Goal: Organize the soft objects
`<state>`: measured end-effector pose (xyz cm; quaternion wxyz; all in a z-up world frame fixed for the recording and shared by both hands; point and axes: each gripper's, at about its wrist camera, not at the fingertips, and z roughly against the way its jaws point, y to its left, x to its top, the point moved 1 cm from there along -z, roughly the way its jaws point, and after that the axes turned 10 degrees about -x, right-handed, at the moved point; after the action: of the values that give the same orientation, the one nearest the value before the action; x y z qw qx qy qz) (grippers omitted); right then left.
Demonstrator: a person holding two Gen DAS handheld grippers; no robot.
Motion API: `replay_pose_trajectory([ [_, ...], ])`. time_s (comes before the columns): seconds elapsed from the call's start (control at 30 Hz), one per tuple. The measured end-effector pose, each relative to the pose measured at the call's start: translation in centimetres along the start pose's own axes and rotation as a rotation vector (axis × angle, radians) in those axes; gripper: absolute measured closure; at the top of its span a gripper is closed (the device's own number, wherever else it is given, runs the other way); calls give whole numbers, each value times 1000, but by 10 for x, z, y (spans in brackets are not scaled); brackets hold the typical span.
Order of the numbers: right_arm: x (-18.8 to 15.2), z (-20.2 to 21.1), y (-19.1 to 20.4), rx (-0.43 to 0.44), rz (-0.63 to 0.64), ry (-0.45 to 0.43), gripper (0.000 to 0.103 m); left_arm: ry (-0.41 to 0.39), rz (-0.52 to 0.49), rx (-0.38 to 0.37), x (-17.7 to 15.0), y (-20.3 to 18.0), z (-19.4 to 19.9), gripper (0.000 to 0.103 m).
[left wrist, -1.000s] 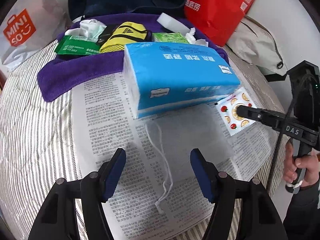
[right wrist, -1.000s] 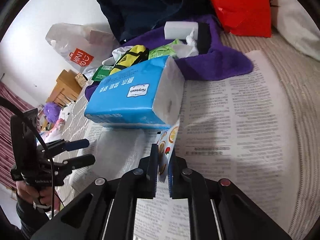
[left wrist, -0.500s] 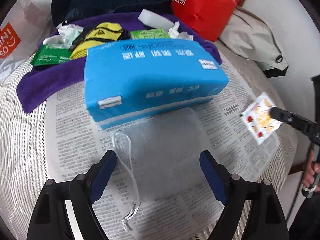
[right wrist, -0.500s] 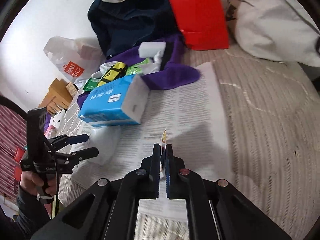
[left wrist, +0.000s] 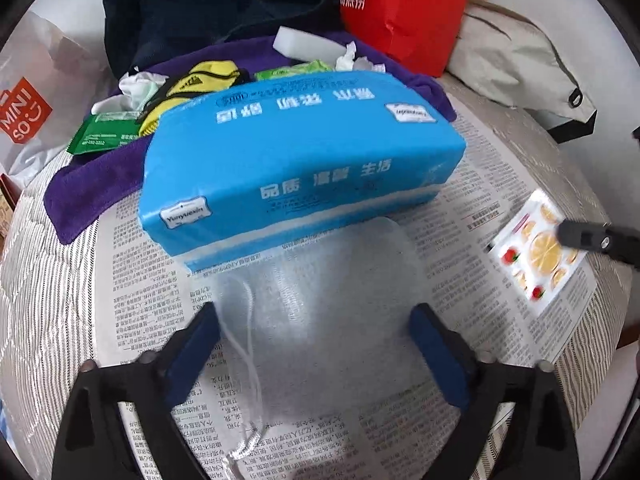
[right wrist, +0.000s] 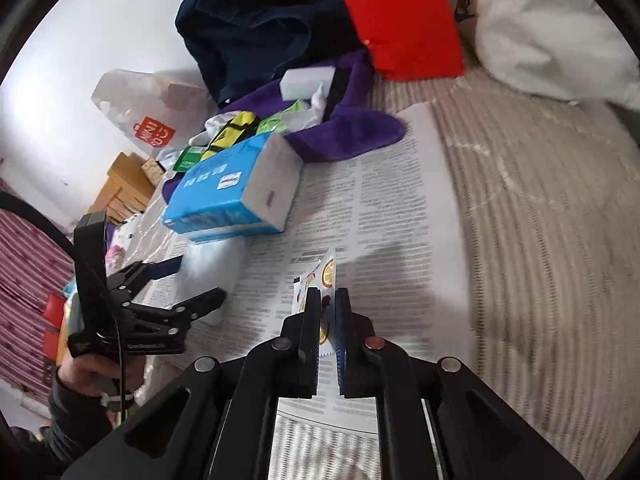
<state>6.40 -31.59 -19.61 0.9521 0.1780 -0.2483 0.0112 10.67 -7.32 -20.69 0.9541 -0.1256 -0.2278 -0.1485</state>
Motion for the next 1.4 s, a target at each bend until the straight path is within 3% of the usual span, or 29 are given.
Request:
replay_pose_trajectory([
  [0.1,0,-11,5,16,-1,38,92,-27,1,0,-1,-1,6,51],
  [0.27,-3,-26,14,45,4,93,89,-33,-5,-32,2,4,10,91],
  [0.37,-3,-31,19,42,12,111,86,-32,27,-61,4,14,11,94],
  [0.43,-2,-31,22,50,15,120,77,-36,54,-93,1,21,13,94],
  [0.5,0,-29,27,44,26,129,59,-35,49,-83,-1,23,16,94],
  [0.53,0,-27,31,24,43,125,53,-37,51,-78,-2,24,17,94],
  [0.6,-1,-24,43,-56,100,104,32,-33,58,-80,-7,29,20,94],
  [0.67,-5,-25,55,-124,151,97,22,-34,66,-77,-9,33,22,94],
  [0.8,-12,-35,73,-223,217,94,13,-35,78,-81,-13,44,27,94],
  [1.03,-20,-51,91,-388,276,53,11,-44,96,-80,-22,58,36,94],
  [1.17,-23,-50,90,-399,272,17,12,-45,97,-89,-27,60,38,94],
  [1.23,-23,-48,90,-396,268,-5,20,-48,100,-97,-29,61,38,94],
  [1.4,-25,-42,94,-390,262,-19,55,-53,104,-107,-30,61,38,94],
])
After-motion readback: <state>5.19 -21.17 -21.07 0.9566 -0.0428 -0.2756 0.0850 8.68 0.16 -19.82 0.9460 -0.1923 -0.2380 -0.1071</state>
